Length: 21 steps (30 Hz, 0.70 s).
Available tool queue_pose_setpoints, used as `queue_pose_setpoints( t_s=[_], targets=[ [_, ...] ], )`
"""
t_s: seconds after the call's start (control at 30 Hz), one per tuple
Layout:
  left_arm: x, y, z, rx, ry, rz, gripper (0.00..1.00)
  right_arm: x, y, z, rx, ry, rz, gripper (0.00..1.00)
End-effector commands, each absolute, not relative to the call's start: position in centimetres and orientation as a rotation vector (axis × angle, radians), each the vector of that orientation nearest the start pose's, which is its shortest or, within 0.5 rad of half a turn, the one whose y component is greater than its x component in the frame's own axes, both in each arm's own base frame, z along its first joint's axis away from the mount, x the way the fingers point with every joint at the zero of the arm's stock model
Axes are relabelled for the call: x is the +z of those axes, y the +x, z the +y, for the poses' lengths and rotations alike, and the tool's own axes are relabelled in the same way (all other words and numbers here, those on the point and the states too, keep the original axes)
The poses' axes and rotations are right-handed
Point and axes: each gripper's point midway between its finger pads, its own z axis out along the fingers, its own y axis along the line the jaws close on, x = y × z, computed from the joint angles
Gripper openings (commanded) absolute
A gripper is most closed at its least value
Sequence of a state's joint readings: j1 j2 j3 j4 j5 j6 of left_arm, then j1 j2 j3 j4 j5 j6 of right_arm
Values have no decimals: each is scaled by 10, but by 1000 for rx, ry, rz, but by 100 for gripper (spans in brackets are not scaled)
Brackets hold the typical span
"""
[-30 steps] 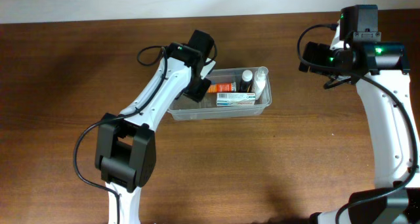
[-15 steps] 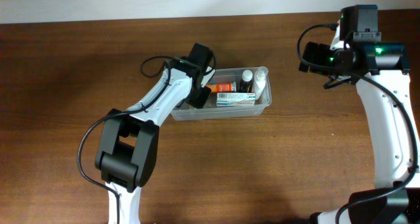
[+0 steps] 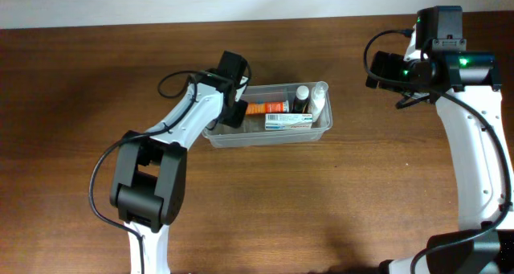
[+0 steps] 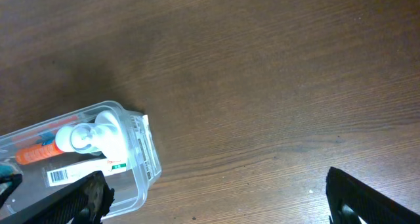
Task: Pack container
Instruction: 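Lower the jar into the container's left end, then open the left gripper to release the jar in the container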
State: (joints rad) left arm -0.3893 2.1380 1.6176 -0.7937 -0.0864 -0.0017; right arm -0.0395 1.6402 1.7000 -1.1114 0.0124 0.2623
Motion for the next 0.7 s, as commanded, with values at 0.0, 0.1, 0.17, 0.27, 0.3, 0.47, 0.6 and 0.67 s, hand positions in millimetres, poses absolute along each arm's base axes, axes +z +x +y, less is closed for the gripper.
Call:
queue_pose_setpoints(
  t_s=[0.0,0.1,0.17,0.27,0.3,0.47,0.6,0.67],
  targets=[
    [24,438,-163,53,517,2826,34,239,402,-17,70,408,2588,98],
    [25,440,-165,44,516,2817,34,239,402,-17,70,409,2588,98],
    [25,440,-165,39,516,2816,35,239,402,-17,70,408,2588,98],
    [24,440,-165,39,517,2817,45,239,402,-17,70,408,2588,98],
    [24,440,-165,40,517,2818,48,239,402,-17,70,409,2588,98],
    [24,440,-165,40,517,2818,57,239,402,-17,70,409,2588,98],
    [24,440,-165,40,517,2819,61,239,402,-17,70,408,2588,98],
    [24,440,-165,40,517,2818,62,239,402,-17,70,409,2588,98]
  ],
)
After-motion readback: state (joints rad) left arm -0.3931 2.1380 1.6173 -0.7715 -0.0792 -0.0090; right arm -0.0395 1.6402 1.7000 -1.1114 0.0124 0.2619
